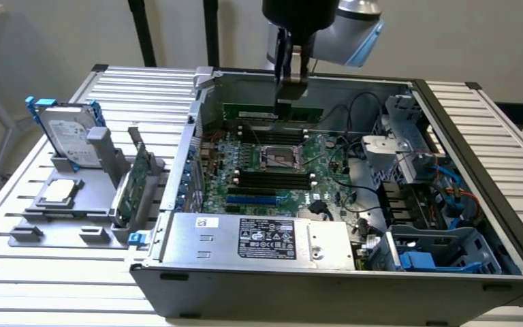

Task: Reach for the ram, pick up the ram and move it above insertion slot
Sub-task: 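Pick up the ram and move it above insertion slot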

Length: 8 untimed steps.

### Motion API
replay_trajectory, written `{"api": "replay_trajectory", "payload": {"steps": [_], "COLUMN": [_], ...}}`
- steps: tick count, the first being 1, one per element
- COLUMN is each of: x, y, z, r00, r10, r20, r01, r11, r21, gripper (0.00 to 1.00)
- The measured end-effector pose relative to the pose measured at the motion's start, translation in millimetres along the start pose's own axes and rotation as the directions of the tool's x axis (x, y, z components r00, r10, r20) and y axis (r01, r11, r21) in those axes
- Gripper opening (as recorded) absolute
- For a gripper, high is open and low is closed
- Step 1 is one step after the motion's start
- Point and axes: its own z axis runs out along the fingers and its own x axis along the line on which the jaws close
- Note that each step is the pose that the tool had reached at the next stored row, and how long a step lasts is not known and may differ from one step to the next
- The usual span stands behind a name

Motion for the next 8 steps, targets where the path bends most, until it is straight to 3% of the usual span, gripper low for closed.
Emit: {"api": "replay_trajectory", "payload": {"steps": [8], "x": [-2.0], "y": [-0.7], "z": [0.1], "r00": [1.0000], "r10": [0.000], "r20": [-0.0004], "r01": [0.000], "r11": [1.0000], "r21": [0.0000], "gripper": [0.13]}}
